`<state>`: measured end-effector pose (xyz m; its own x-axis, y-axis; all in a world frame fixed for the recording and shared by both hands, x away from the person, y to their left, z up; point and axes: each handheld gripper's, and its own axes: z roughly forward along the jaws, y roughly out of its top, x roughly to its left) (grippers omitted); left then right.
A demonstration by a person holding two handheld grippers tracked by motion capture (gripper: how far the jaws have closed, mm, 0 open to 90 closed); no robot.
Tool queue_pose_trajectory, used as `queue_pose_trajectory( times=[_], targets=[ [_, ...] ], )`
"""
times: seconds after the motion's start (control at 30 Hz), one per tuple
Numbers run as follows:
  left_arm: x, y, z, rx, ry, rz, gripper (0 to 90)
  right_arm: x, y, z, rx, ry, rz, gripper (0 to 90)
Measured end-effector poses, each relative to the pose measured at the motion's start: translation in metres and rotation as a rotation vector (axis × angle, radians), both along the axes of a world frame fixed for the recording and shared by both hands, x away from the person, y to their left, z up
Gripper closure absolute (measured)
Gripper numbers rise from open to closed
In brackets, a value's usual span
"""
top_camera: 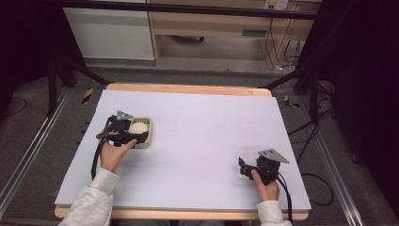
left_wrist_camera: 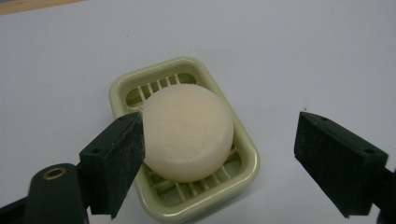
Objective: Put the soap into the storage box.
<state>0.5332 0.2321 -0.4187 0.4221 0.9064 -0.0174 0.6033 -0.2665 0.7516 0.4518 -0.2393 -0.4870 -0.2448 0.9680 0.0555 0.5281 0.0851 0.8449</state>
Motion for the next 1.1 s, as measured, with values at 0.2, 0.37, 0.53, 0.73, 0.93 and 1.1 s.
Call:
queue_pose_trajectory(
  times=[0.2, 0.37, 0.53, 0.73, 0.93, 1.1],
  targets=[
    [-0.016, 0.009, -0.003, -0.024, -0.024, -0.003, 17.9, 0.000, 0.000, 0.000, 0.001, 0.001, 0.003, 3.9],
    [-0.027, 0.017, -0.006, -0.037, -0.033, -0.003, 20.3, 0.000, 0.000, 0.000, 0.002, 0.000, 0.002, 3.9],
    [-0.045, 0.031, -0.009, -0.038, -0.061, 0.018, 21.5, 0.000, 0.000, 0.000, 0.005, 0.000, 0.003, 3.9],
    [-0.063, 0.047, -0.021, -0.041, -0.062, 0.043, 21.5, 0.000, 0.000, 0.000, 0.004, -0.001, 0.006, 3.9],
    [-0.074, 0.057, -0.036, -0.031, -0.031, 0.060, 21.4, 0.000, 0.000, 0.000, 0.007, 0.000, 0.009, 3.9],
    [-0.081, 0.064, -0.043, -0.015, -0.022, 0.065, 21.1, 0.000, 0.000, 0.000, 0.006, 0.000, 0.006, 3.9]
  ],
)
